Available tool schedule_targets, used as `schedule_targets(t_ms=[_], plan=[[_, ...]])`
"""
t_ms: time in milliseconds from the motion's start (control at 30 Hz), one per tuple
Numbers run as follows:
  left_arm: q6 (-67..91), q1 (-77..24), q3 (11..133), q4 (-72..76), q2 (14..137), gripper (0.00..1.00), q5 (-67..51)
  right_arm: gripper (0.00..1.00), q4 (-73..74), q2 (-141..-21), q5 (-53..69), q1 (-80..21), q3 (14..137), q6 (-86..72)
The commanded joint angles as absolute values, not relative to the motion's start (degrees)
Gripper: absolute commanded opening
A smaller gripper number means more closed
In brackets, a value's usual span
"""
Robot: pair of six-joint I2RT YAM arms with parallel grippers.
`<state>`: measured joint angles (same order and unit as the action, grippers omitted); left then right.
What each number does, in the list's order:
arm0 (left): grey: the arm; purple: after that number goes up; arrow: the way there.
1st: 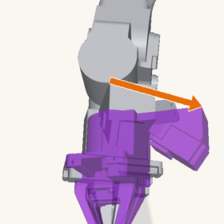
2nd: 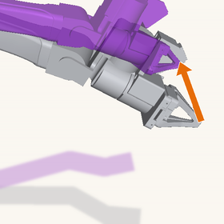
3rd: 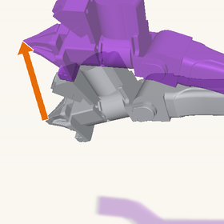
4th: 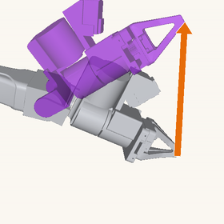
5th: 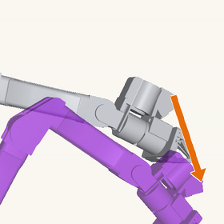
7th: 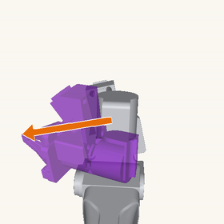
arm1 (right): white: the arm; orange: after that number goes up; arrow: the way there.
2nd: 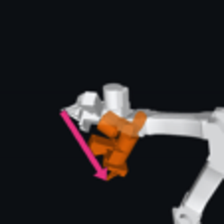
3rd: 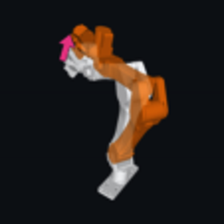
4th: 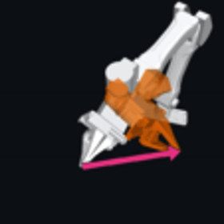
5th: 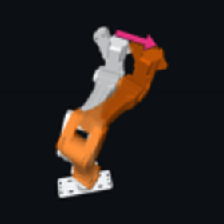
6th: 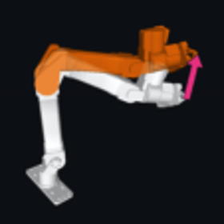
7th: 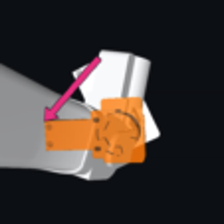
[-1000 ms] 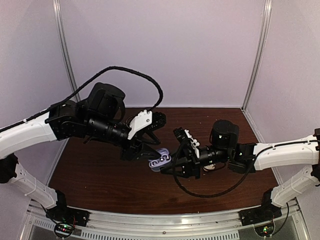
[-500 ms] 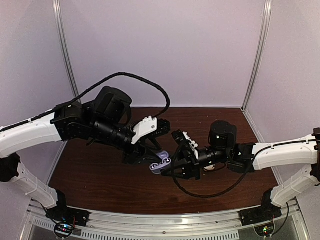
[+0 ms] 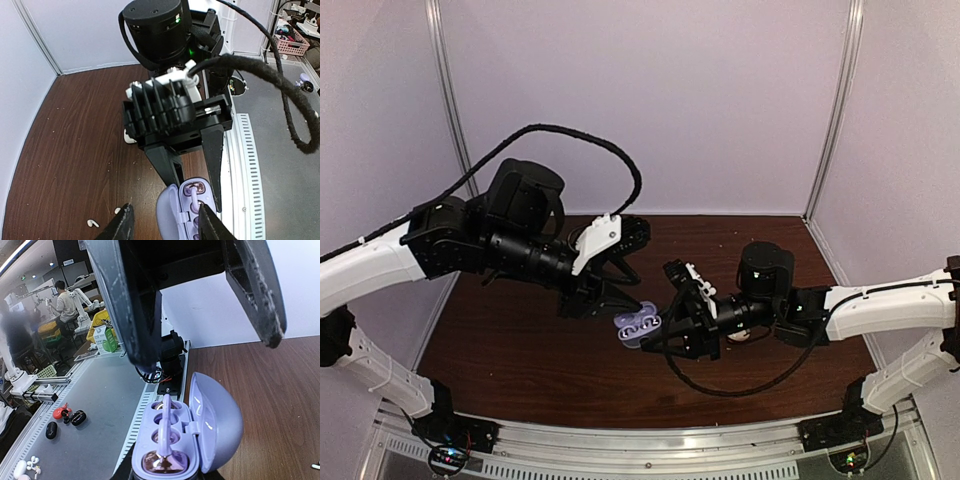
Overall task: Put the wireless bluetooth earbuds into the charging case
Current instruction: Adjust the right earbud in the right side groove of the charging case.
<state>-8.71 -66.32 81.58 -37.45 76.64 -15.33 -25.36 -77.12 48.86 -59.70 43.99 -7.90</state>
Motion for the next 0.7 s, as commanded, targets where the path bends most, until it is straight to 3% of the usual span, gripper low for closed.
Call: schedule_targets(t_ms=[0, 667], plan=[[-7.4, -66.4, 84.2, -34.7, 78.0, 0.46, -16.9, 0.00, -27.5, -77.1, 49.1, -59.9, 45.3, -7.8], [-7.0, -66.4, 82.6, -34.9, 82.8, 0.46, -17.5, 0.00, -26.9, -76.9, 48.5, -60.2, 45.7, -7.3]])
